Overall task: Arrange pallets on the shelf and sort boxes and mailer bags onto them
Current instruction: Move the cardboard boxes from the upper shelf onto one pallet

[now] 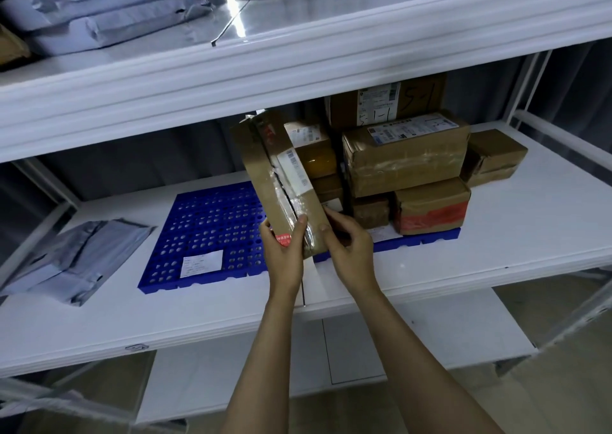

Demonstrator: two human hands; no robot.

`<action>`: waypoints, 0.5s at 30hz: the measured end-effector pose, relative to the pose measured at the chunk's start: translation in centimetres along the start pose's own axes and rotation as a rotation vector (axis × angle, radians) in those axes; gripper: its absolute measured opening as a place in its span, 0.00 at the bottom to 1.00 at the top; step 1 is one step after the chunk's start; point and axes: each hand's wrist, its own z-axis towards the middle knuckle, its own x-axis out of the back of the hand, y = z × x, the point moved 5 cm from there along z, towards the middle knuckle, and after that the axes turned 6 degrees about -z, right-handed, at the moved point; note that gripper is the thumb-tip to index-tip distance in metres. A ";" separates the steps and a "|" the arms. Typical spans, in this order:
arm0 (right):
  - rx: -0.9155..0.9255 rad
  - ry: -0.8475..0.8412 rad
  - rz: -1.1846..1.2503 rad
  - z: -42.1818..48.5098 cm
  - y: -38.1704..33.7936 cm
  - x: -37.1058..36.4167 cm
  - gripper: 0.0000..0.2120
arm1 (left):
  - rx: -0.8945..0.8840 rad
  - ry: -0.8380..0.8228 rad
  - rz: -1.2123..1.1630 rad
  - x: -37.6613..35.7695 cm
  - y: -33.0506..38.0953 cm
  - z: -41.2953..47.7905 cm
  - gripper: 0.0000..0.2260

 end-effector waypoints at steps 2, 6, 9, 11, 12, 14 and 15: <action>-0.041 -0.038 0.051 0.1 -0.2 -0.4 0.17 | 0.017 -0.010 -0.019 0.0 0.6 0.2 0.24; -0.085 -0.038 0.109 0.3 -1.2 -0.6 0.17 | 0.055 -0.071 -0.087 0.0 1.8 0.6 0.21; -0.108 0.023 0.135 0.7 -2.8 -0.4 0.14 | 0.075 -0.115 -0.138 -0.1 2.8 1.0 0.23; -0.132 0.039 0.178 1.1 -3.7 -0.5 0.14 | 0.075 -0.124 -0.154 -0.2 3.7 1.5 0.23; -0.133 0.033 0.187 1.3 -4.2 -0.7 0.13 | 0.059 -0.114 -0.142 -0.2 4.3 1.7 0.21; -0.119 0.012 0.203 2.1 -4.9 -1.0 0.13 | 0.035 -0.085 -0.120 -0.4 5.4 2.7 0.19; -0.108 0.001 0.207 2.4 -5.3 -1.1 0.14 | 0.040 -0.080 -0.131 -0.6 5.9 3.4 0.19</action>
